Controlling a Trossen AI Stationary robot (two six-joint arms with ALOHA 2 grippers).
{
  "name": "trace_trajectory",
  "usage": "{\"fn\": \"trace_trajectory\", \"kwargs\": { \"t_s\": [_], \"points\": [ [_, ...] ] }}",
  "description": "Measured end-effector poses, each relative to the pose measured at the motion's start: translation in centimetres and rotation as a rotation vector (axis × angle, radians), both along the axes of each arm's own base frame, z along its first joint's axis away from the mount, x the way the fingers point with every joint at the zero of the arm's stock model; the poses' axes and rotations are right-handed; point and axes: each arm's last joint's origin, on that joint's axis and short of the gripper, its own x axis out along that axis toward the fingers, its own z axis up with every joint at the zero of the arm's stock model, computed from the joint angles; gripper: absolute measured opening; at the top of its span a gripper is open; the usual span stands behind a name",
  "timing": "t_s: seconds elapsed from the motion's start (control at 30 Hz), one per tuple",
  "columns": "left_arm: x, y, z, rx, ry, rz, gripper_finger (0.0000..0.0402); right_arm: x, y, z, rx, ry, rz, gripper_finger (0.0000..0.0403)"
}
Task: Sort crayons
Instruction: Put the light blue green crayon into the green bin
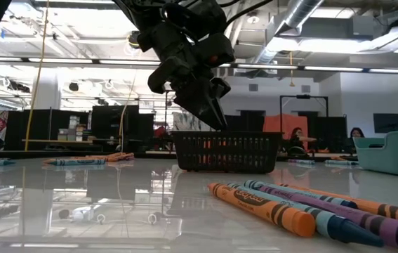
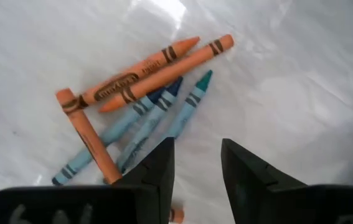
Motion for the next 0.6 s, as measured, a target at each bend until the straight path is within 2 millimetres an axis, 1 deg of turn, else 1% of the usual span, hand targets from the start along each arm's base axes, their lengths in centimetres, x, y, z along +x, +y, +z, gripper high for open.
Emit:
{"fn": "trace_trajectory", "kwargs": {
  "t_s": [0.23, 0.47, 0.6],
  "points": [
    [0.0, 0.0, 0.0, 0.000, 0.003, 0.000, 0.0081, 0.8, -0.1, -0.2, -0.002, -0.042, 0.006, 0.0132],
    [0.0, 0.0, 0.0, -0.001, 0.006, 0.000, 0.0081, 0.8, -0.2, -0.2, -0.007, -0.038, 0.007, 0.0132],
    [0.0, 0.0, 0.0, -0.001, 0.006, 0.000, 0.0081, 0.7, -0.4, -1.3, 0.012, -0.047, 0.007, 0.0132]
  ]
}}
